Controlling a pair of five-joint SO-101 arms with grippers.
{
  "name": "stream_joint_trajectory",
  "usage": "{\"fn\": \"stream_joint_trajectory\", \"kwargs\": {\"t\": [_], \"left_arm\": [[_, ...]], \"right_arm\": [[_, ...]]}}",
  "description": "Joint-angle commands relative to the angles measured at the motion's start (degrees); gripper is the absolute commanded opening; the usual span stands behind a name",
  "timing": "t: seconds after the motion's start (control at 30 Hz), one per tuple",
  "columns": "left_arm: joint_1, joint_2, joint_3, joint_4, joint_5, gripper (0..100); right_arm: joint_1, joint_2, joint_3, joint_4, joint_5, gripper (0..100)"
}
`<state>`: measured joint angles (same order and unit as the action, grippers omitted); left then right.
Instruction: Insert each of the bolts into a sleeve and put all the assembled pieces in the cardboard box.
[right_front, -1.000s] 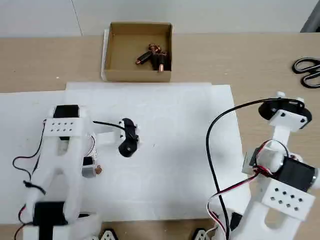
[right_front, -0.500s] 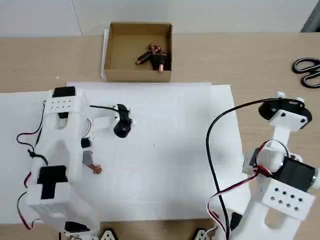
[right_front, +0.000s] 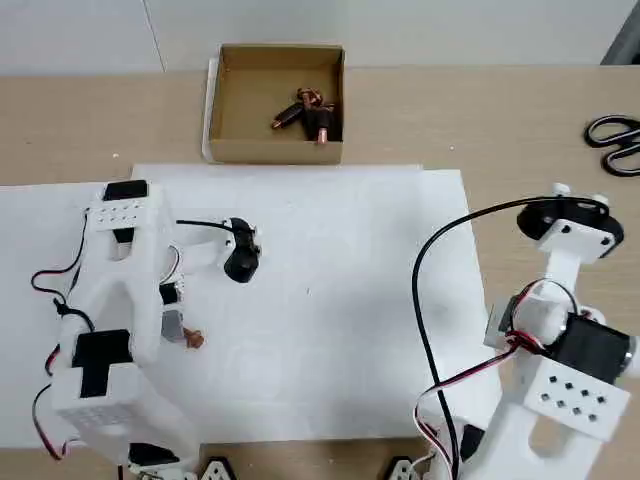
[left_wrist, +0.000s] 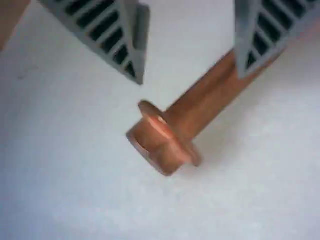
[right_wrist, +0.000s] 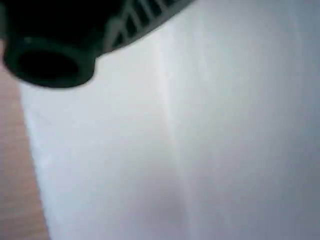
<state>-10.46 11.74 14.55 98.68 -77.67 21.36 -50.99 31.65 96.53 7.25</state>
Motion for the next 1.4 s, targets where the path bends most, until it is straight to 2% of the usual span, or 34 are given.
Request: {"fn": "stream_joint_trajectory", "kwargs": {"t": [0.0, 0.2, 0.4, 0.5, 0.83, 1.03, 1.23, 1.37], "left_arm": [[-0.3, 0.0, 0.5, 1.8, -17.6, 12], [0.1, 0.7, 1.3, 1.7, -17.7, 12], [0.1, 7.6, 0.3, -1.1, -17.4, 12], [0.1, 9.6, -2.9, 0.7, -17.3, 12], [3.7, 14.2, -10.3, 0.9, -9.3, 12], [4.9, 15.1, -10.6, 1.2, -8.9, 12], [5.0, 14.9, -10.6, 1.8, -8.9, 2], [5.0, 14.9, -10.6, 1.8, -8.9, 0]], "right_arm": [[0.3, 0.1, -0.3, -1.1, 0.5, 0.4], [0.3, 0.1, -0.3, -1.1, 0.5, 0.4], [0.2, 0.0, -0.3, -1.1, 0.4, 0.4], [0.2, -0.2, -0.3, -1.1, 0.4, 0.4], [0.2, -0.2, -0.3, -1.1, 0.2, 0.5], [0.4, -0.3, -0.3, -1.1, 0.4, 0.5], [0.4, -0.3, -0.3, -1.1, 0.4, 0.5], [0.4, -0.3, -0.3, -1.1, 0.4, 0.4]]}}
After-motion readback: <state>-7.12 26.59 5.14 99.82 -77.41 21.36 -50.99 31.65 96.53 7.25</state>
